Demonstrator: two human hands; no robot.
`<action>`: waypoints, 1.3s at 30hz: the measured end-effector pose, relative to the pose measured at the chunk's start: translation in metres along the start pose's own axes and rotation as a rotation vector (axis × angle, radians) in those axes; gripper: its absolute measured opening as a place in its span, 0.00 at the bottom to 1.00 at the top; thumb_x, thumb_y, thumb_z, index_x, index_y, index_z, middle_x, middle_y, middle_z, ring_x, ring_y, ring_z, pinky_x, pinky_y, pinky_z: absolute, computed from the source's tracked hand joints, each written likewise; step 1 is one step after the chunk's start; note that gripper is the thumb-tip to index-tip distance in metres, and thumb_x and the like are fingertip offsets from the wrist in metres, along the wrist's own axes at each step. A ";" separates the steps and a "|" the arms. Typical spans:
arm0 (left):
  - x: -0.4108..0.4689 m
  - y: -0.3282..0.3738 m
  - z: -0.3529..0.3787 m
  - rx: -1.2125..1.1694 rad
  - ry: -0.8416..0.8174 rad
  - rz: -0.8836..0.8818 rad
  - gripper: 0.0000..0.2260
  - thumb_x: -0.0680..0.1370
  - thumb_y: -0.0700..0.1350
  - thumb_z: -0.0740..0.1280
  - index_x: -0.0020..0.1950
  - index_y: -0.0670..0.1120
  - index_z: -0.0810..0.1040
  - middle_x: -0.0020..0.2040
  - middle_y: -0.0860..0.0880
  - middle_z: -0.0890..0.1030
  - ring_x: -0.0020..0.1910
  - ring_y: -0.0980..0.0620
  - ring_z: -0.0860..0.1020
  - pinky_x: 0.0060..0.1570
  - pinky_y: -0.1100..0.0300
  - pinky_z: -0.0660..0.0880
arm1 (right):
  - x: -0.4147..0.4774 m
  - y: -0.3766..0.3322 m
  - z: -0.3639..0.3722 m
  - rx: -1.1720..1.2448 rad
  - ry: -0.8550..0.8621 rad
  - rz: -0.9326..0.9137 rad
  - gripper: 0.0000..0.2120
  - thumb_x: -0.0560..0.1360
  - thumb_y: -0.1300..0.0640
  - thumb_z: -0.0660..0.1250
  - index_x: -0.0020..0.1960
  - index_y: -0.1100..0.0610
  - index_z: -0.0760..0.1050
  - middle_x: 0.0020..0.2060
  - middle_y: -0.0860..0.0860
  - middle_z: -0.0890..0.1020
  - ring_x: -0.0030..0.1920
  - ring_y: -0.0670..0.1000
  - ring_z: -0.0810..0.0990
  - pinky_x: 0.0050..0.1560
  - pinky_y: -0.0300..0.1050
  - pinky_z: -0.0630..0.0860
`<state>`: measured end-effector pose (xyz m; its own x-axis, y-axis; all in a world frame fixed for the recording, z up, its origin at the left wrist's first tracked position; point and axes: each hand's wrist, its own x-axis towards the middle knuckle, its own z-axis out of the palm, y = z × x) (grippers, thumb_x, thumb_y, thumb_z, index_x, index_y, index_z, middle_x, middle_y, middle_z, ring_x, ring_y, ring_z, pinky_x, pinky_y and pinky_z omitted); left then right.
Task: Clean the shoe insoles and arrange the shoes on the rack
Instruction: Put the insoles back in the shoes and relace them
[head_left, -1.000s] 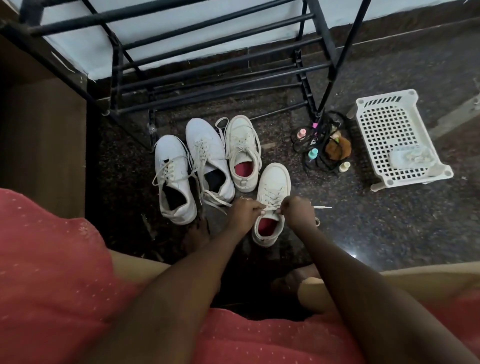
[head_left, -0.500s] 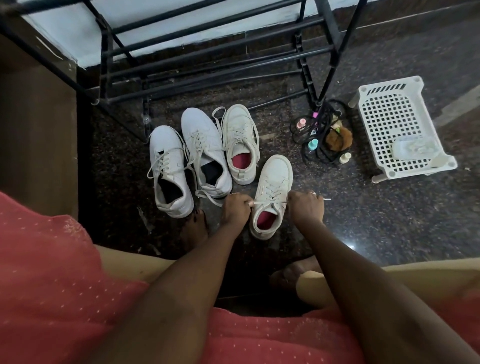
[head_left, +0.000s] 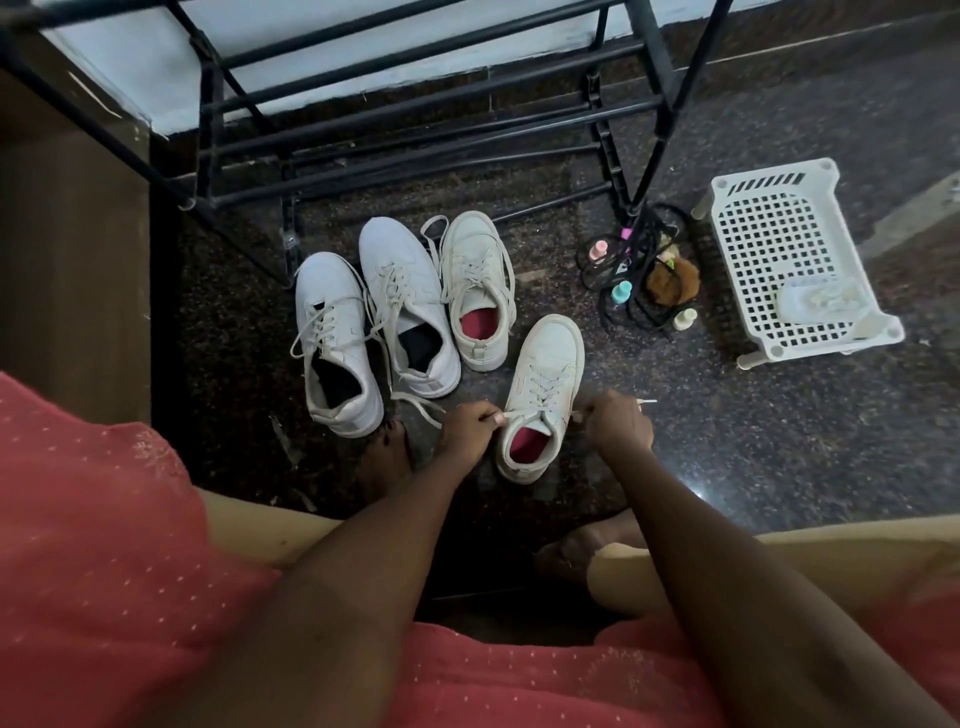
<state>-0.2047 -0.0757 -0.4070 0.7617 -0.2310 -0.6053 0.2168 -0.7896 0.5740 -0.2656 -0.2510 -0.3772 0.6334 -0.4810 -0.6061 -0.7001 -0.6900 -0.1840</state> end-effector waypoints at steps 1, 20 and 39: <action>0.003 -0.002 -0.001 -0.044 -0.006 0.006 0.10 0.79 0.42 0.64 0.49 0.37 0.80 0.45 0.40 0.79 0.44 0.49 0.74 0.41 0.60 0.65 | 0.002 0.003 -0.002 0.042 -0.102 0.030 0.08 0.75 0.62 0.62 0.47 0.58 0.80 0.40 0.55 0.81 0.46 0.55 0.80 0.42 0.42 0.74; 0.008 0.060 0.006 -0.683 -0.112 0.058 0.13 0.80 0.33 0.59 0.64 0.34 0.73 0.41 0.46 0.79 0.37 0.57 0.78 0.41 0.69 0.76 | 0.006 0.003 -0.034 1.473 -0.564 -0.115 0.19 0.76 0.72 0.57 0.38 0.60 0.83 0.37 0.53 0.85 0.41 0.49 0.83 0.36 0.38 0.78; 0.006 0.066 0.014 -0.562 -0.199 0.076 0.12 0.65 0.47 0.72 0.39 0.38 0.81 0.35 0.45 0.76 0.38 0.51 0.73 0.42 0.57 0.67 | 0.012 -0.042 -0.055 0.639 0.015 0.001 0.06 0.64 0.61 0.78 0.38 0.56 0.82 0.33 0.51 0.81 0.38 0.48 0.79 0.35 0.38 0.73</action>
<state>-0.1941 -0.1370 -0.3808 0.6702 -0.4201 -0.6119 0.4974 -0.3577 0.7904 -0.2102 -0.2580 -0.3341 0.6338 -0.4923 -0.5966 -0.7563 -0.2327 -0.6114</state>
